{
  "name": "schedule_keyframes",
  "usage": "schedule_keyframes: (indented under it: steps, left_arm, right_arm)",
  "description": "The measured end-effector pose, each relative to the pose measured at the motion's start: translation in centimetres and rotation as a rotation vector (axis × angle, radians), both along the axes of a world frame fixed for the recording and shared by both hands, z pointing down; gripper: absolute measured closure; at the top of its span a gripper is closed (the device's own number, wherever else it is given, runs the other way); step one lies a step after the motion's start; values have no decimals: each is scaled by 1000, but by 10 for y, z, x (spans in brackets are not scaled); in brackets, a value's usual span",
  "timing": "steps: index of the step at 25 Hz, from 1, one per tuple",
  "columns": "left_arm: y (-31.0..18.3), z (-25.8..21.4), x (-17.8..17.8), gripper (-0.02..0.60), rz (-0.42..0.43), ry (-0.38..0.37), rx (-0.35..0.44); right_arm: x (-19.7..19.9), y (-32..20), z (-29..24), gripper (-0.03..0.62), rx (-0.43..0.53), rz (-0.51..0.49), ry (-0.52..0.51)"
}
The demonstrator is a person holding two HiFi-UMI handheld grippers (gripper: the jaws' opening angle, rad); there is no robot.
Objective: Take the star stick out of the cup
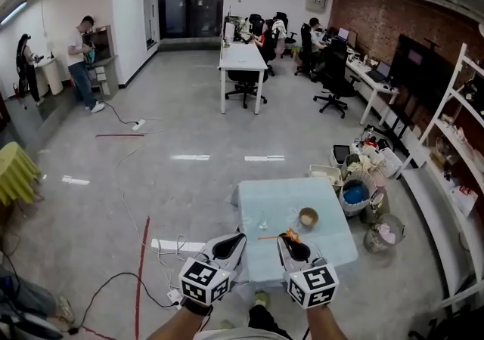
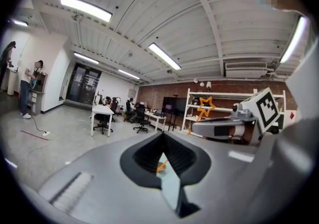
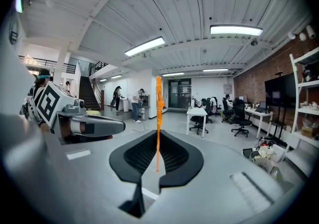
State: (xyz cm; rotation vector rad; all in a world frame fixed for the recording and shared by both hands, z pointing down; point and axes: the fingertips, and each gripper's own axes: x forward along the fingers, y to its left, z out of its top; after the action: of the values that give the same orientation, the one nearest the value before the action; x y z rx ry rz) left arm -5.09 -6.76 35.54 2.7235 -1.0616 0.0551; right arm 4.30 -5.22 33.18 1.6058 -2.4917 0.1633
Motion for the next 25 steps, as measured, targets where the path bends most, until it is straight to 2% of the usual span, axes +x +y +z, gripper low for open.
schedule_keyframes:
  steps: [10, 16, 25]
  left_arm:
    - [19, -4, 0, 575, 6, -12, 8]
    - [23, -9, -11, 575, -7, -9, 39]
    - [8, -22, -33, 575, -76, 9, 50]
  right_arm:
    - [-10, 18, 1, 568, 9, -13, 15]
    - [-18, 22, 0, 568, 32, -12, 13]
    - [-18, 16, -1, 568, 36, 20, 5]
